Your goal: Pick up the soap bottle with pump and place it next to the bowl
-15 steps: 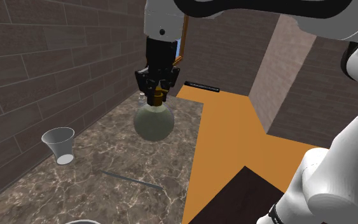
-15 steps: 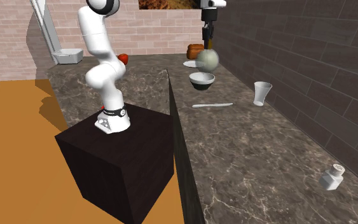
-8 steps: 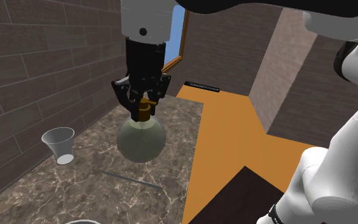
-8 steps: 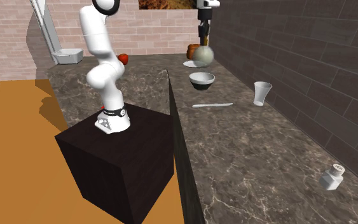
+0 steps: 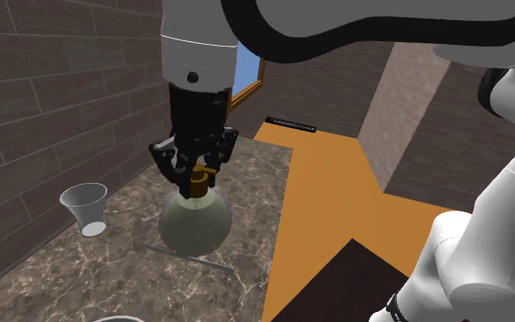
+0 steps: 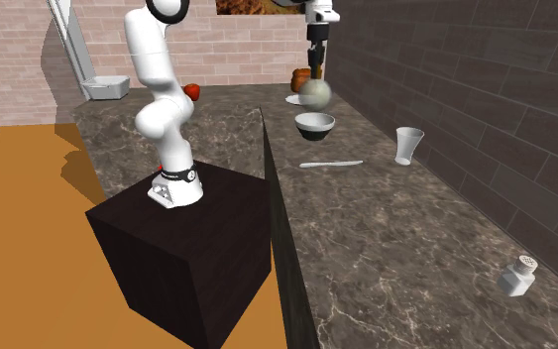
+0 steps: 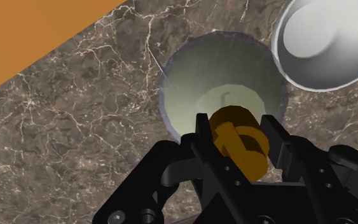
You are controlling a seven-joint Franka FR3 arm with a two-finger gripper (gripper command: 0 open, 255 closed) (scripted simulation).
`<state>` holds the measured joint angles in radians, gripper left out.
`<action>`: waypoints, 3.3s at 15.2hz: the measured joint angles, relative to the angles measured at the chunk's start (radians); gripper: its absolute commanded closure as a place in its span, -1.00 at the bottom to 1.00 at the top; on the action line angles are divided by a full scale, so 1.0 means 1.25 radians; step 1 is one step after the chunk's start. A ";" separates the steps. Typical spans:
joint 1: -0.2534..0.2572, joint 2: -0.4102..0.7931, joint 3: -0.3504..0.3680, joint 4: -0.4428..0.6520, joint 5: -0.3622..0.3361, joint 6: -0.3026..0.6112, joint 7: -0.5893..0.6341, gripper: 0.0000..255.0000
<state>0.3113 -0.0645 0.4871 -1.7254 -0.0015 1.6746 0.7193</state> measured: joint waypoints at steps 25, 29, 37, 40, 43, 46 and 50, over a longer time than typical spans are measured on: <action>0.002 0.016 0.004 -0.252 -0.009 0.266 0.011 1.00; 0.003 0.036 0.006 -0.276 -0.019 0.307 0.019 1.00; 0.005 0.073 0.008 -0.328 -0.042 0.391 0.037 1.00; 0.005 0.073 0.008 -0.332 -0.042 0.396 0.038 1.00; 0.005 0.073 0.008 -0.333 -0.042 0.397 0.038 1.00; 0.005 0.073 0.008 -0.333 -0.042 0.397 0.038 -1.00; 0.005 0.073 0.008 -0.333 -0.042 0.397 0.038 -1.00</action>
<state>0.3179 0.0268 0.4973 -2.1411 -0.0541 2.1706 0.7672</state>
